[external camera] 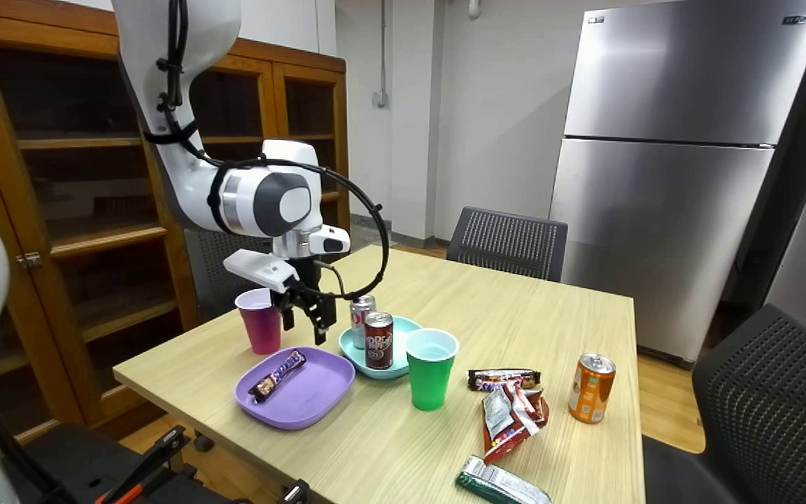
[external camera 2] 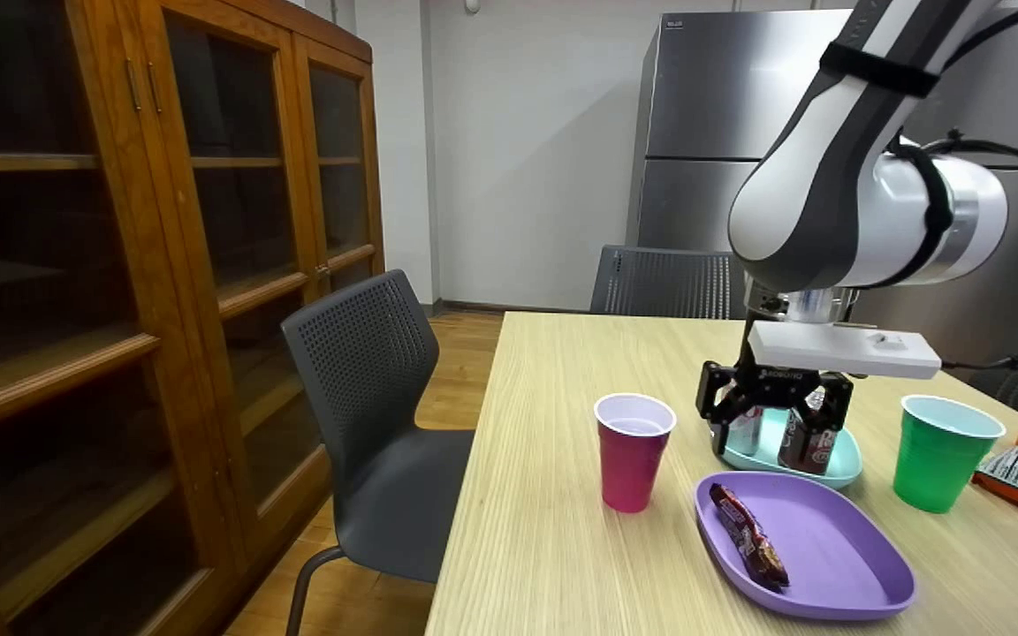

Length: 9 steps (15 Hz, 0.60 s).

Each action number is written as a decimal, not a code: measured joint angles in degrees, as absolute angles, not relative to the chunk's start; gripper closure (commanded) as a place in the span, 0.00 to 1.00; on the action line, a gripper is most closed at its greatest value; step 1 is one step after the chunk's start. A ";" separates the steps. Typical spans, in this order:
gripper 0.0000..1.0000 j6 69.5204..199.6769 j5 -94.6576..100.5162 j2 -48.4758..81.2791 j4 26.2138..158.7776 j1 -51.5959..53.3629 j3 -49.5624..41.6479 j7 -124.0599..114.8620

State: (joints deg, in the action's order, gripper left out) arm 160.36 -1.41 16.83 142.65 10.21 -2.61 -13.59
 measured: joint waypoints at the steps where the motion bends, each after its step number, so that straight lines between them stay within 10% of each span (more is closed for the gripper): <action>1: 0.00 160.26 -1.41 16.08 142.27 10.02 -2.99 -13.59; 9: 0.00 159.52 -0.86 9.63 140.43 6.26 -4.89 -13.60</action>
State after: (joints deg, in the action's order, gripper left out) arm 159.52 -0.86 9.63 140.43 6.26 -4.89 -13.60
